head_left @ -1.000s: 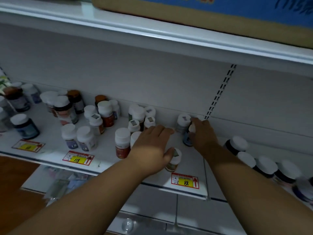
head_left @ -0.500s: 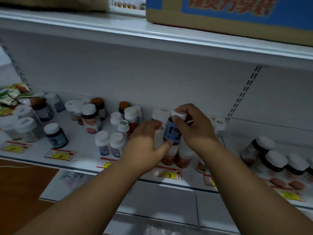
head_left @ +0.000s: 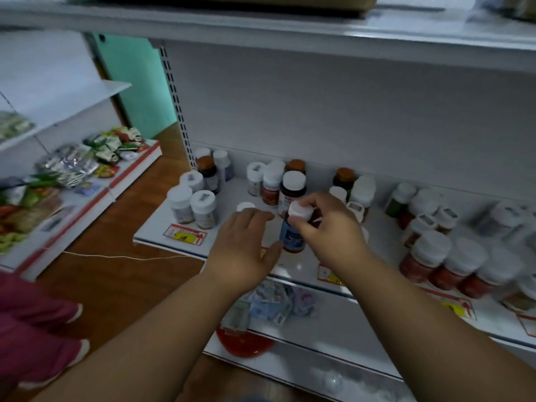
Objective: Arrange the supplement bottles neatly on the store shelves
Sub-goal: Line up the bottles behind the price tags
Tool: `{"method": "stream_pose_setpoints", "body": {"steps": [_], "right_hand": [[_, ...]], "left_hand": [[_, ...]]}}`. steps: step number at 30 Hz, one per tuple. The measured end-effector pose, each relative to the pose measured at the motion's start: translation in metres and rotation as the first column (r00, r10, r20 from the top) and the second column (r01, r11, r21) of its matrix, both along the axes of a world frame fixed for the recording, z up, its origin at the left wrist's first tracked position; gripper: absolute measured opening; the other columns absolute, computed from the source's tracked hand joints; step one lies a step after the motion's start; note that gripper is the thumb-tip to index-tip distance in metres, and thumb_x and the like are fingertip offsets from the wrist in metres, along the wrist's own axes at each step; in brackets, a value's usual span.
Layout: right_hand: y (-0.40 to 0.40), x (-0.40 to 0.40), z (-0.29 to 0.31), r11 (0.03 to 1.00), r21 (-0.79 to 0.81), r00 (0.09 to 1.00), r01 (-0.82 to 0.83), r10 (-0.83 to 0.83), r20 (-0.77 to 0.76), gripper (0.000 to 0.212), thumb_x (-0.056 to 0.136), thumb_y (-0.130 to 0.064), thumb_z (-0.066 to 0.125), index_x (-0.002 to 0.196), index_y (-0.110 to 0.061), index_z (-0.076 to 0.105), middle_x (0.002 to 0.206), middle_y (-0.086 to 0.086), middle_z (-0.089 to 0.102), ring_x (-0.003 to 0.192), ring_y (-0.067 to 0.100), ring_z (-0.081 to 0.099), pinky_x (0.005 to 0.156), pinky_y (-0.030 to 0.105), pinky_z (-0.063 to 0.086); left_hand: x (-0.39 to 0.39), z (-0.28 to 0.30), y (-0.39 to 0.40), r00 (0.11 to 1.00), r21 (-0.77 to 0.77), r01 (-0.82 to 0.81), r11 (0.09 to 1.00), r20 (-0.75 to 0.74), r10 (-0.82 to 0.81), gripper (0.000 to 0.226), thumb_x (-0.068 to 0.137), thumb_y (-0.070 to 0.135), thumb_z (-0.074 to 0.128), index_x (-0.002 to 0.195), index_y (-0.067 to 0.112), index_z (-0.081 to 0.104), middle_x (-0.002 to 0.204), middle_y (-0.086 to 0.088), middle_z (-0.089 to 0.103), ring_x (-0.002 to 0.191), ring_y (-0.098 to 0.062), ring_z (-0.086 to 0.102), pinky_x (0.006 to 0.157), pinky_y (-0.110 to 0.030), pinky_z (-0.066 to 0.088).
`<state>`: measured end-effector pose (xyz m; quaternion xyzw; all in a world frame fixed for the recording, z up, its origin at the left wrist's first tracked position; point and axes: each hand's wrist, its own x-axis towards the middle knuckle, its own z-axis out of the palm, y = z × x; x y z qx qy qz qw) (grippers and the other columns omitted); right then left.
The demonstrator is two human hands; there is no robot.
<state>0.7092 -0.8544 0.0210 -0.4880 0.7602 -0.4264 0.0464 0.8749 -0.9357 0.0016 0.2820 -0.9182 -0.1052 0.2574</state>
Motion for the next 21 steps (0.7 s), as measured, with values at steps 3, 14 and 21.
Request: {"method": "stream_pose_setpoints", "body": {"steps": [3, 14, 21], "right_hand": [[-0.028, 0.005, -0.018, 0.997, 0.063, 0.998, -0.035, 0.038, -0.055, 0.028, 0.085, -0.032, 0.069, 0.106, -0.018, 0.057, 0.102, 0.004, 0.058, 0.088, 0.022, 0.058, 0.072, 0.034, 0.048], [-0.070, 0.014, -0.061, 0.971, 0.233, 0.997, -0.045, 0.057, -0.043, 0.033, 0.088, -0.030, 0.066, 0.114, -0.017, 0.053, 0.117, 0.005, 0.054, 0.100, 0.024, 0.053, 0.074, 0.030, 0.036], [-0.069, 0.027, -0.059, 0.975, 0.216, 0.997, 0.059, -0.048, -0.057, 0.029, 0.088, -0.027, 0.067, 0.111, -0.014, 0.054, 0.113, 0.004, 0.055, 0.102, 0.024, 0.054, 0.077, 0.033, 0.043]], "left_hand": [[-0.003, -0.006, -0.022, 0.994, -0.027, -0.095, 0.995, 0.053, 0.096, 0.046, 0.077, 0.025, 0.070, 0.118, 0.010, 0.057, 0.116, -0.013, 0.055, 0.105, -0.034, 0.051, 0.087, -0.042, 0.044], [-0.021, -0.023, -0.089, 0.877, -0.019, 0.074, 0.997, 0.477, -0.056, 0.067, 0.081, 0.037, 0.060, 0.140, 0.021, 0.030, 0.141, -0.010, 0.036, 0.123, -0.034, 0.042, 0.097, -0.046, 0.043], [-0.020, -0.032, -0.101, 0.886, -0.067, 0.181, 0.981, 0.443, -0.134, 0.052, 0.085, 0.024, 0.055, 0.130, 0.016, 0.031, 0.124, -0.013, 0.039, 0.106, -0.030, 0.044, 0.084, -0.038, 0.045]]}}
